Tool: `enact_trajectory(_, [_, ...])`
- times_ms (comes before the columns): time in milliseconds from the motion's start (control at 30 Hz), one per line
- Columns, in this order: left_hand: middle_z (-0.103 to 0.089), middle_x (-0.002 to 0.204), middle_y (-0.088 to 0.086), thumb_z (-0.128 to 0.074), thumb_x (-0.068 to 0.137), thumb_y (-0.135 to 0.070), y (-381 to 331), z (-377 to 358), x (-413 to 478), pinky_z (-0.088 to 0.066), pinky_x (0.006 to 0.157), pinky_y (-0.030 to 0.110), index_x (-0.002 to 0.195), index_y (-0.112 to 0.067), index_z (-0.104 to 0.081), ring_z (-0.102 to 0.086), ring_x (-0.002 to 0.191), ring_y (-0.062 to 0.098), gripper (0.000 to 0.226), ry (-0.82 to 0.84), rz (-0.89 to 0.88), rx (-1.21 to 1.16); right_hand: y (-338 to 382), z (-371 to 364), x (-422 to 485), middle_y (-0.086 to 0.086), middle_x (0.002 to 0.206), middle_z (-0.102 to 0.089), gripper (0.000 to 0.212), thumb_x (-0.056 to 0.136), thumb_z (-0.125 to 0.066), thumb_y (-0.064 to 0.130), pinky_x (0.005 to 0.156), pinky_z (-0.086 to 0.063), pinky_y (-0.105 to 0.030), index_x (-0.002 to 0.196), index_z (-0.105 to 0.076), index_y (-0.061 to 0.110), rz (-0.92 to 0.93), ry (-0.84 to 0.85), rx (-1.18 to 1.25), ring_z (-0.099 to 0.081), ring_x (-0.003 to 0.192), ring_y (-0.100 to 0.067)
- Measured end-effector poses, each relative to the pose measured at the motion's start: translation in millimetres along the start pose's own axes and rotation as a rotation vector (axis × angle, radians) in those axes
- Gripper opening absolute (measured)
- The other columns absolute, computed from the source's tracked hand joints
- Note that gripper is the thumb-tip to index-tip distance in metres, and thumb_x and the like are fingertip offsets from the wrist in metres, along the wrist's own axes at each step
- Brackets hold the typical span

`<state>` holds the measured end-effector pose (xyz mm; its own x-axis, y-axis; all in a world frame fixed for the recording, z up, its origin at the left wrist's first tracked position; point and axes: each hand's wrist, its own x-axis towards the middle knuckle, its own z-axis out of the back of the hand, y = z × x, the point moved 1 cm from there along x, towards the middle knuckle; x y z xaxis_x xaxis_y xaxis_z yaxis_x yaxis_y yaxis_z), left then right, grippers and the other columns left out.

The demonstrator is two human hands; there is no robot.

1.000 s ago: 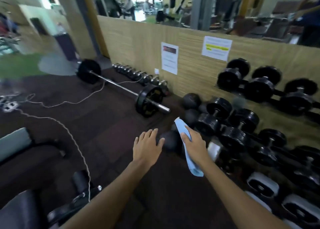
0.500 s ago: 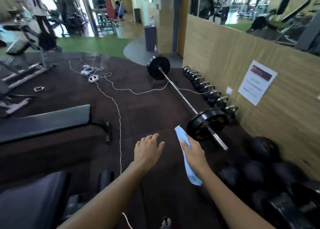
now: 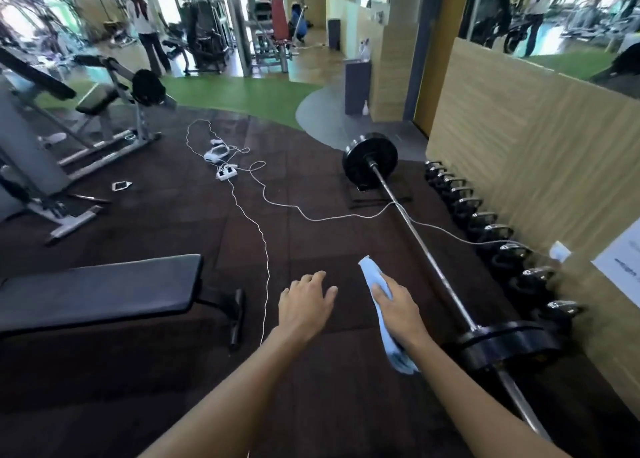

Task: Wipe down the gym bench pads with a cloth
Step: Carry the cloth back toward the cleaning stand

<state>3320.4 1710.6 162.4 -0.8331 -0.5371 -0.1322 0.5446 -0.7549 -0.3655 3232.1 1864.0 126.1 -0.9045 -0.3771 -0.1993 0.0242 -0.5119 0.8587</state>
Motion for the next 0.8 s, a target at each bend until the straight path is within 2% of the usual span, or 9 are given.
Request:
enact_trajectory(233, [-0.053,0.139,0.000,-0.039,0.099,-0.048,16,17,253,-0.038,0.100,0.040,0.143,-0.026,-0.042,-0.049,0.127,0.024,0.050,-0.024,0.108,-0.010,52,-40,261,0.006,0.136,-0.057,0.041,0.099,-0.045,0.034,0.110,-0.035,-0.047,0.140,-0.051,0.031,0.085,0.101,-0.010,-0.053,0.126,-0.022])
enact_trajectory(500, [-0.055,0.137,0.000,-0.040,0.098,-0.047,40,88,516,-0.039,0.099,0.041,0.143,-0.026,-0.042,-0.050,0.126,0.023,0.049,-0.059,0.223,-0.038,178,-83,529,0.007,0.135,-0.058,0.040,0.099,-0.046,0.034,0.112,-0.032,-0.048,0.138,-0.051,0.033,0.127,0.195,-0.001,-0.052,0.125,-0.020])
enact_trajectory(700, [-0.056,0.135,0.001,-0.040,0.098,-0.048,93,120,720,-0.040,0.098,0.042,0.141,-0.026,-0.044,-0.051,0.124,0.025,0.048,-0.069,0.240,-0.034,243,-161,723,0.007,0.134,-0.059,0.040,0.099,-0.047,0.033,0.111,-0.034,-0.049,0.138,-0.051,0.033,0.163,0.239,-0.053,-0.054,0.124,-0.020])
enact_trajectory(800, [-0.058,0.132,0.004,-0.041,0.098,-0.047,128,141,827,-0.040,0.098,0.042,0.137,-0.025,-0.048,-0.052,0.123,0.027,0.045,-0.064,0.236,-0.034,276,-205,823,0.002,0.134,-0.060,0.041,0.097,-0.047,0.035,0.110,-0.034,-0.051,0.138,-0.052,0.031,0.149,0.228,-0.065,-0.054,0.123,-0.026])
